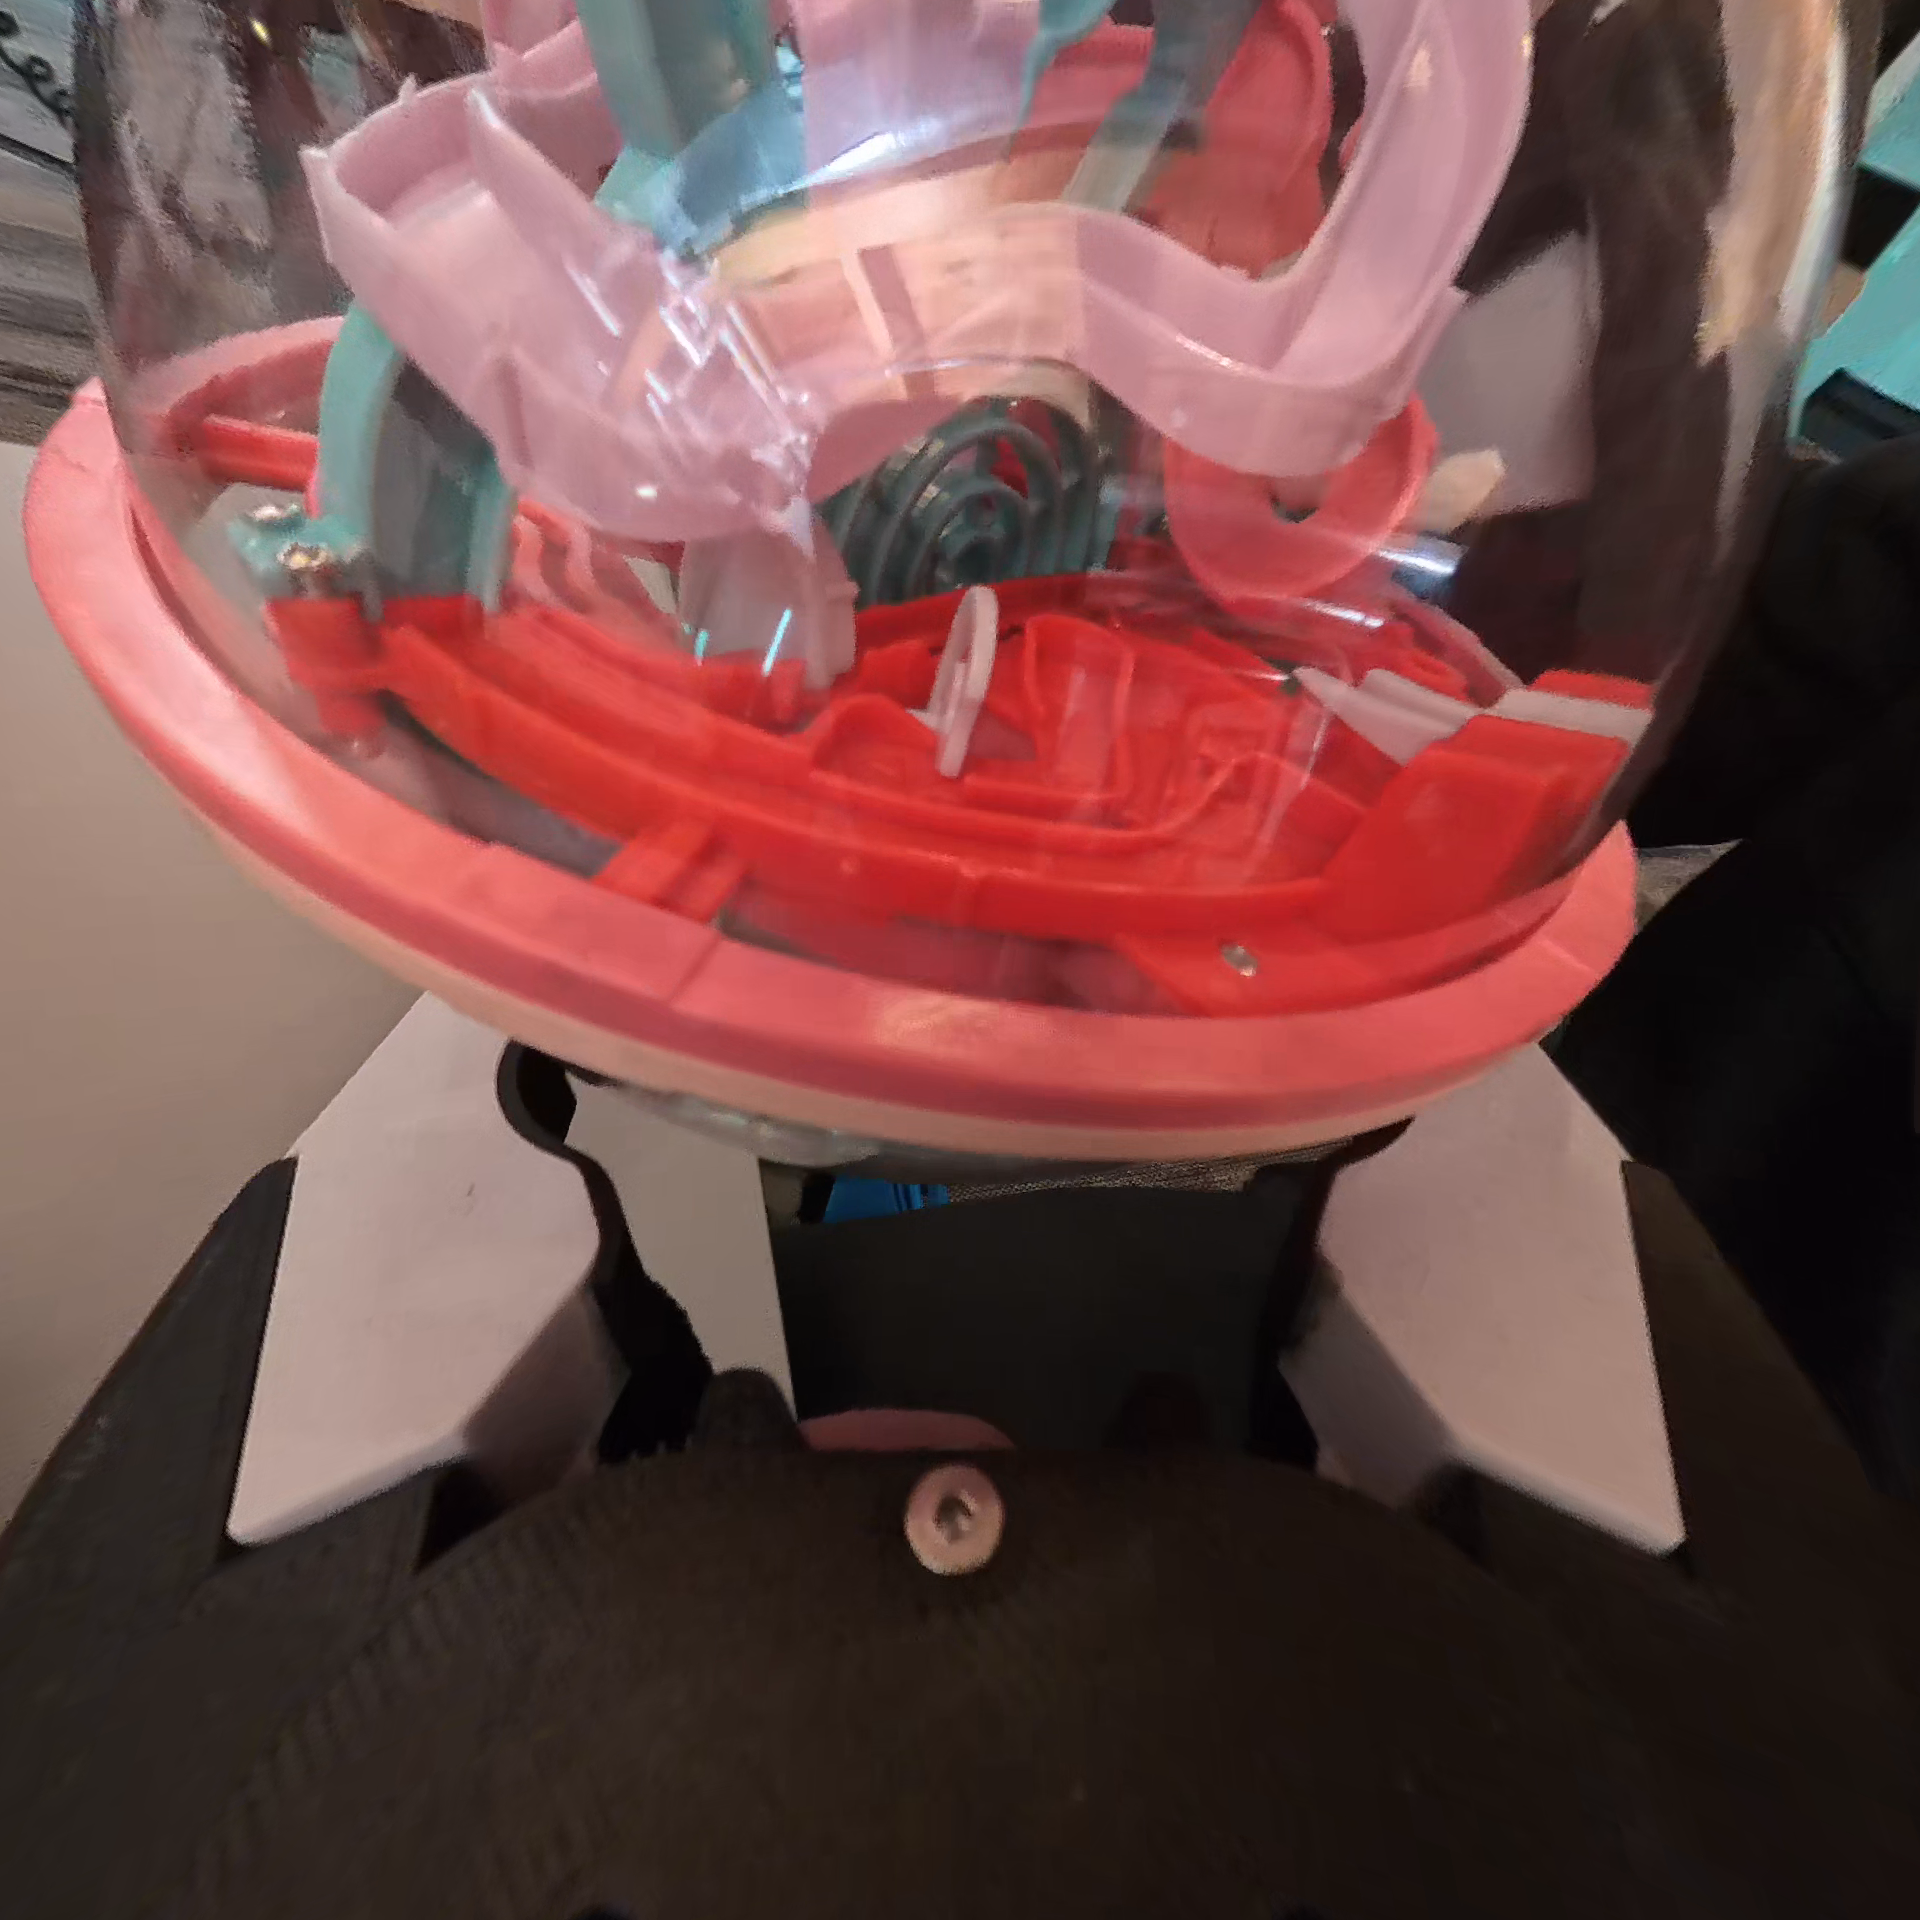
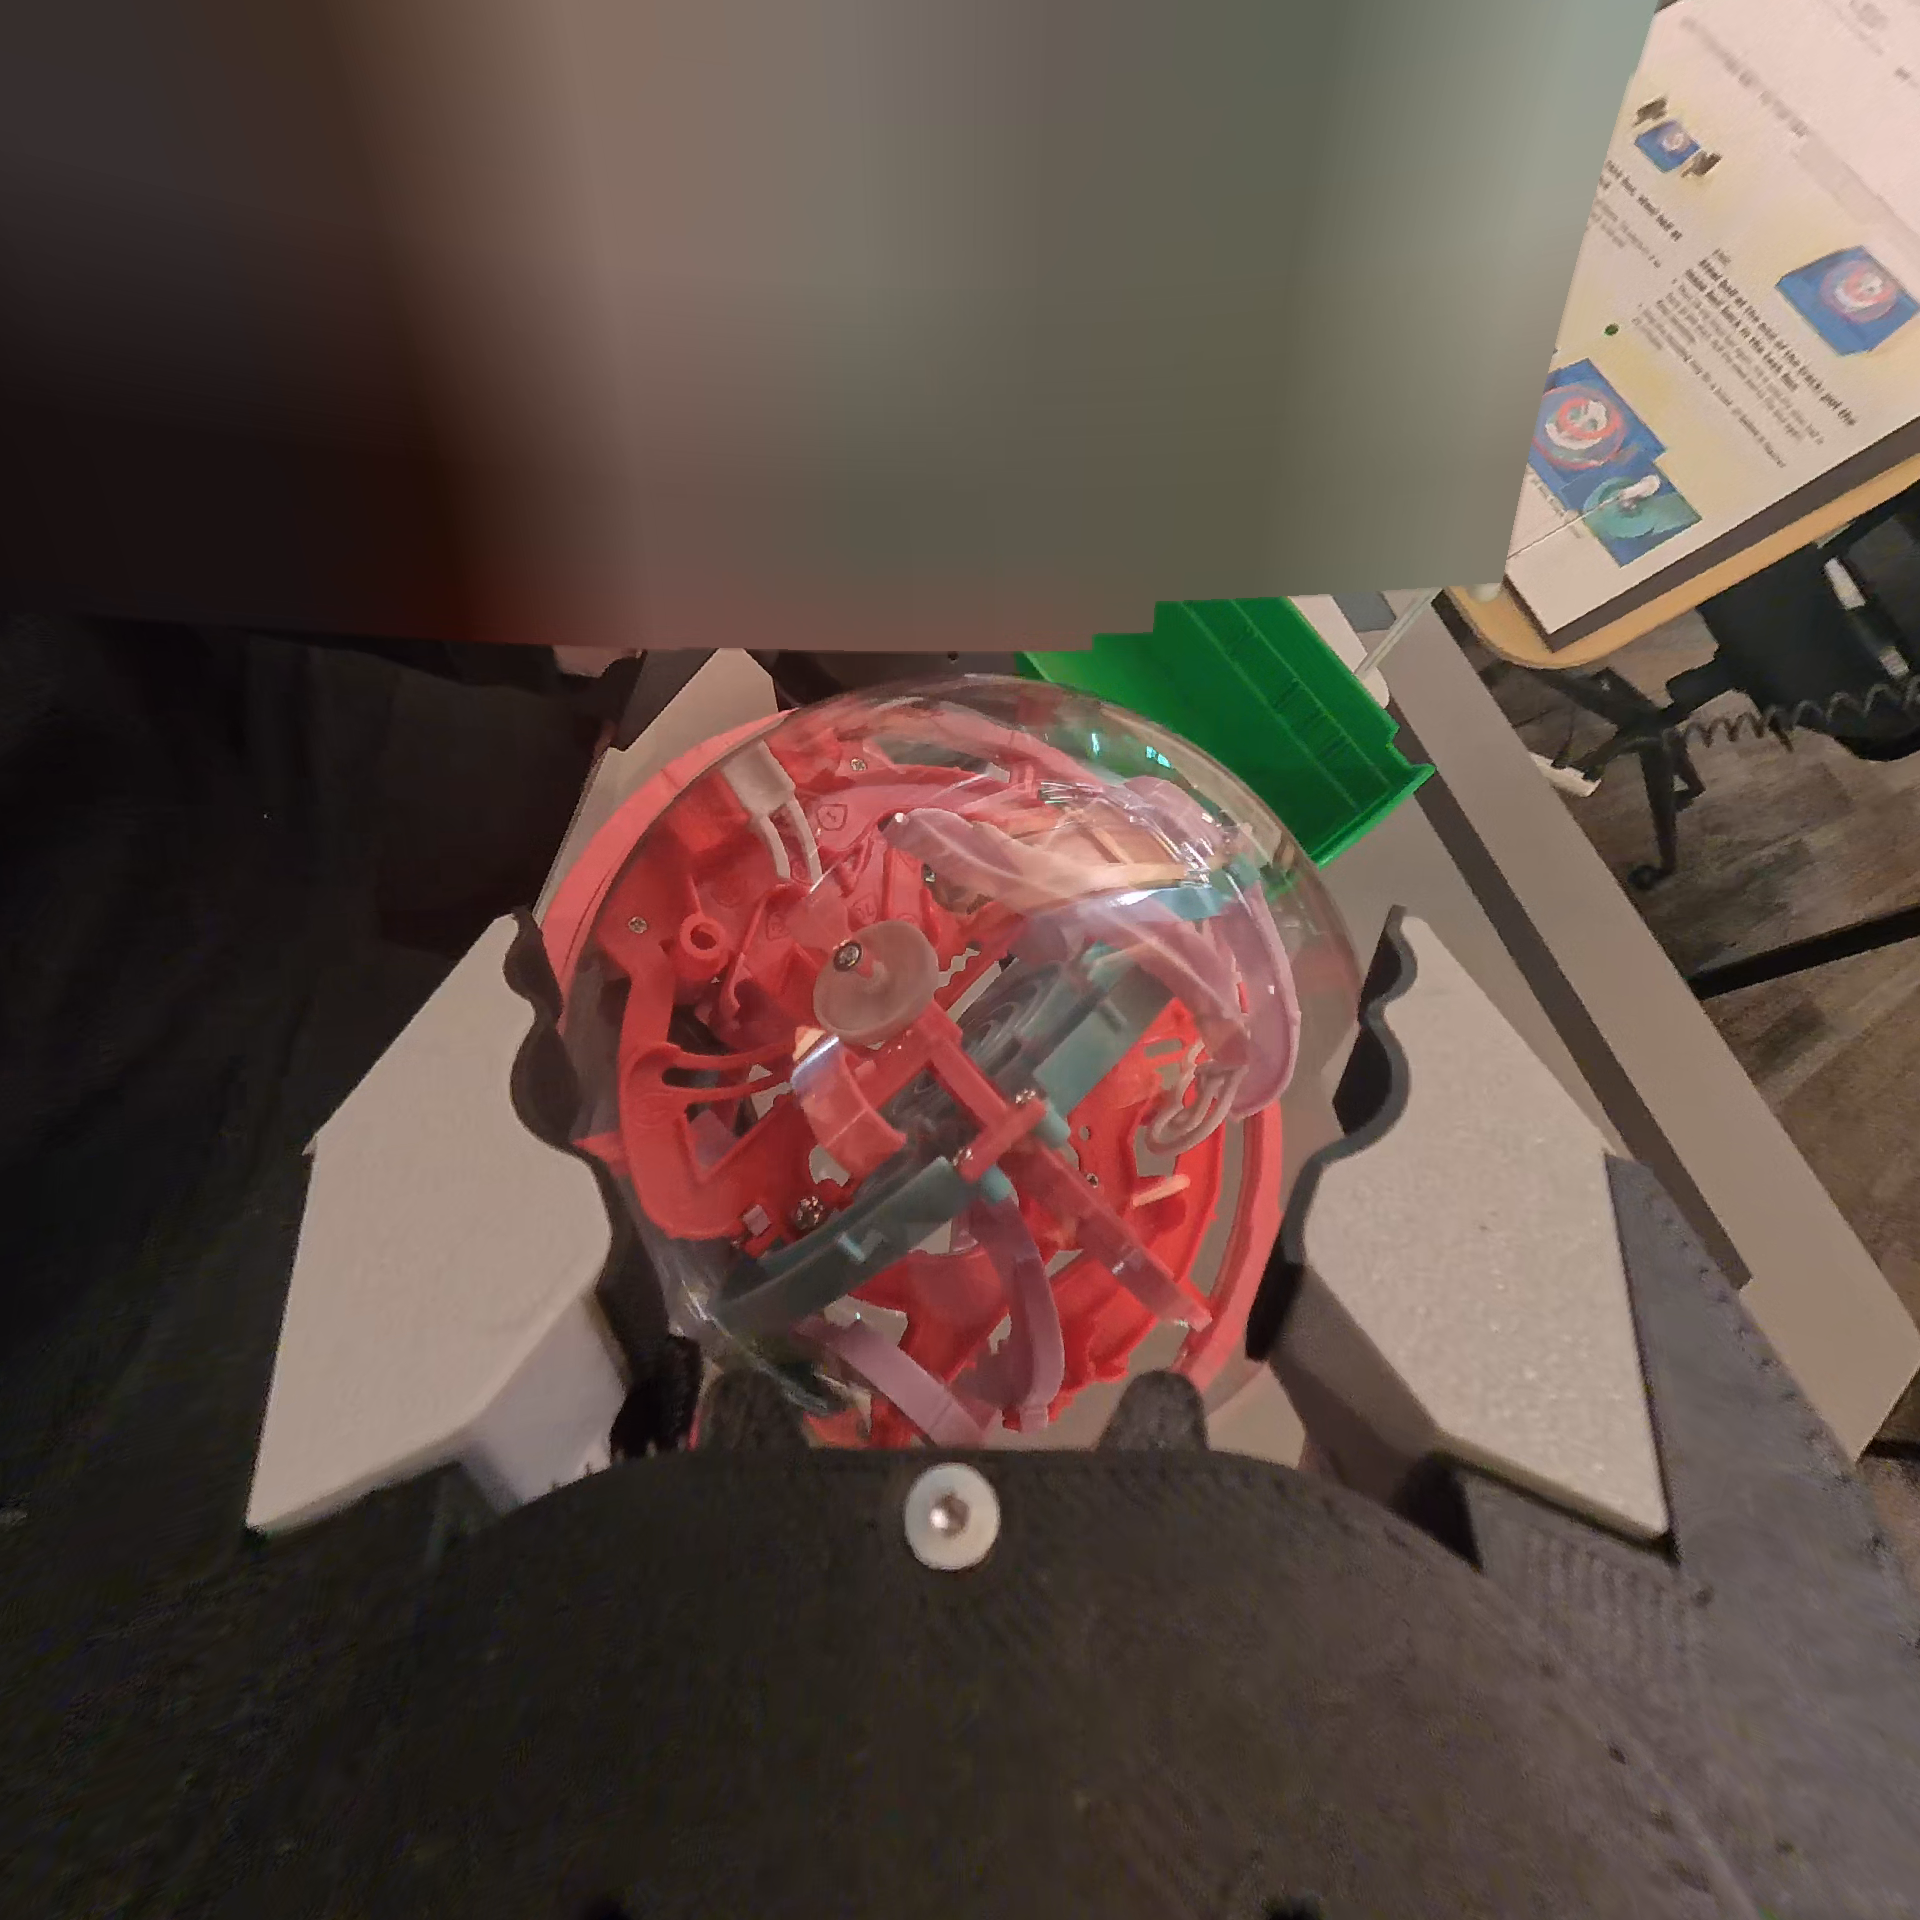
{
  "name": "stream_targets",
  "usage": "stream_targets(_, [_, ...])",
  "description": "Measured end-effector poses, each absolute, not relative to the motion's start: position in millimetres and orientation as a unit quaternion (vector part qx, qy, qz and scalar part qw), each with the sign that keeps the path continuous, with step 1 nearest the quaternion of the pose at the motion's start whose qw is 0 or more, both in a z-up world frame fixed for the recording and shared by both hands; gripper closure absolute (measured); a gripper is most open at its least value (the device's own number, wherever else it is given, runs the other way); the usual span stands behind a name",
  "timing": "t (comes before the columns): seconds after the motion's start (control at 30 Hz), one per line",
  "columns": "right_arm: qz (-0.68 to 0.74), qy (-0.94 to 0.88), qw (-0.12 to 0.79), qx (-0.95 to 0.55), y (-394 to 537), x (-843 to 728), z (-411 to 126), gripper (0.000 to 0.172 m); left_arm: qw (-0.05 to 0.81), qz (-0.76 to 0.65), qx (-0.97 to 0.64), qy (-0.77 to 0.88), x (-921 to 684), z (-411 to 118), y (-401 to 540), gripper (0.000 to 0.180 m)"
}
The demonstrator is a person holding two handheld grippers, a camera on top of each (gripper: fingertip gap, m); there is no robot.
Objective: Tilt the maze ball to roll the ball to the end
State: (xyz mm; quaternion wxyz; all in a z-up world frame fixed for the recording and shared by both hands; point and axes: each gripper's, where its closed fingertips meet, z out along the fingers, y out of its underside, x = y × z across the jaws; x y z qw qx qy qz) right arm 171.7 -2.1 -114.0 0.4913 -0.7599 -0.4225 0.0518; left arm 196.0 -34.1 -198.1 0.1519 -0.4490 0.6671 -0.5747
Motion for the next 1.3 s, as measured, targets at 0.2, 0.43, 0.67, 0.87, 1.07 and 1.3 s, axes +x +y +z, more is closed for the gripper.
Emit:
stream_targets(0.2, [0.040, -0.424, 0.507, -0.750, -4.9, 171.2, -111.7, 0.024, 0.164, -0.567, -0.442, 0.675, 196.3, -196.2, -33.7, 0.030])
stream_targets(0.43, [0.041, -0.419, 0.507, -0.752, -6.9, 173.6, -111.2, 0.024, 0.160, -0.572, -0.440, 0.674, 198.3, -195.1, -36.5, 0.030])
stream_targets(0.67, [0.034, -0.421, 0.510, -0.749, -8.5, 173.9, -111.3, 0.024, 0.163, -0.570, -0.436, 0.677, 199.5, -195.4, -37.4, 0.030])
stream_targets(0.87, [0.028, -0.423, 0.505, -0.751, -8.6, 172.8, -111.9, 0.024, 0.160, -0.575, -0.431, 0.677, 199.6, -196.3, -38.3, 0.030])
stream_targets(1.07, [0.027, -0.427, 0.496, -0.756, -8.9, 171.1, -111.0, 0.025, 0.155, -0.591, -0.425, 0.668, 199.5, -194.4, -41.1, 0.030])
stream_targets(1.3, [0.022, -0.440, 0.467, -0.767, -9.1, 168.1, -110.4, 0.026, 0.137, -0.633, -0.412, 0.641, 201.0, -190.5, -47.4, 0.031])
